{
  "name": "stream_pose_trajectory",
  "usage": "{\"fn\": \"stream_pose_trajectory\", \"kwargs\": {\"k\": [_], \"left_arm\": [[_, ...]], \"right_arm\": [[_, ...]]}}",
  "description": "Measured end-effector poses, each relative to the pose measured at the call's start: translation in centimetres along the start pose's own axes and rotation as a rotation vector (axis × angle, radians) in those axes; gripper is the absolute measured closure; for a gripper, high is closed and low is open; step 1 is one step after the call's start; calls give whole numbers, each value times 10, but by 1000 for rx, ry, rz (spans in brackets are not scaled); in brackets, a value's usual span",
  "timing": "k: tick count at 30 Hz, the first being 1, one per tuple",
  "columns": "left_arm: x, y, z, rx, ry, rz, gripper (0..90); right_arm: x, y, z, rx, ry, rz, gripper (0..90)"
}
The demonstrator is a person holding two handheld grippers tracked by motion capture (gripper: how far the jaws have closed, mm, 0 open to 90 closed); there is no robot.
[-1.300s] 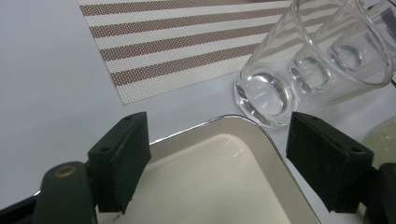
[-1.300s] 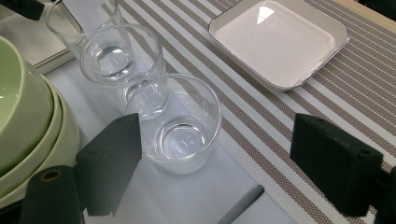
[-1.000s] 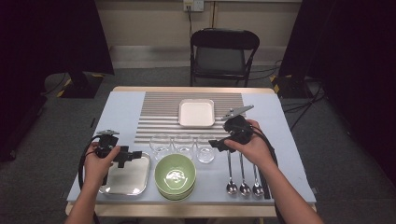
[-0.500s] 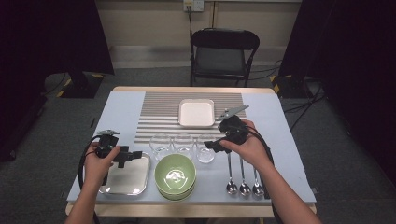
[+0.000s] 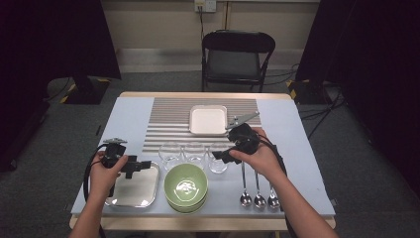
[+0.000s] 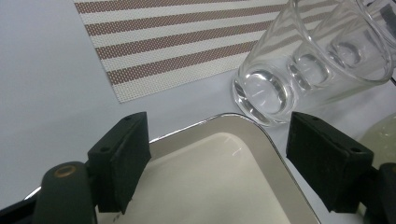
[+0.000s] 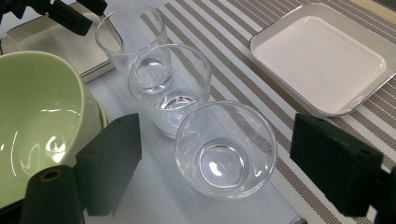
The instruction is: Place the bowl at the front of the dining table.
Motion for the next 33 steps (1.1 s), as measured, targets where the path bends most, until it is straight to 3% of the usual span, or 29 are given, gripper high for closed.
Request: {"fn": "stream_pose_trajectory", "kwargs": {"k": [33], "left_arm": [[0,-1,0,4,1,-5,214]], "right_arm": [[15,13,-20,-33,49,9,160]]}}
Point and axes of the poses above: each handheld gripper's, and its own axes: x roughly forward along the jaws, y roughly out of its top, z roughly to its right, the point moved 9 cm from there along x, roughly forward along the jaws, and after that the axes turned 11 degrees about -x, right-handed, at the moved point
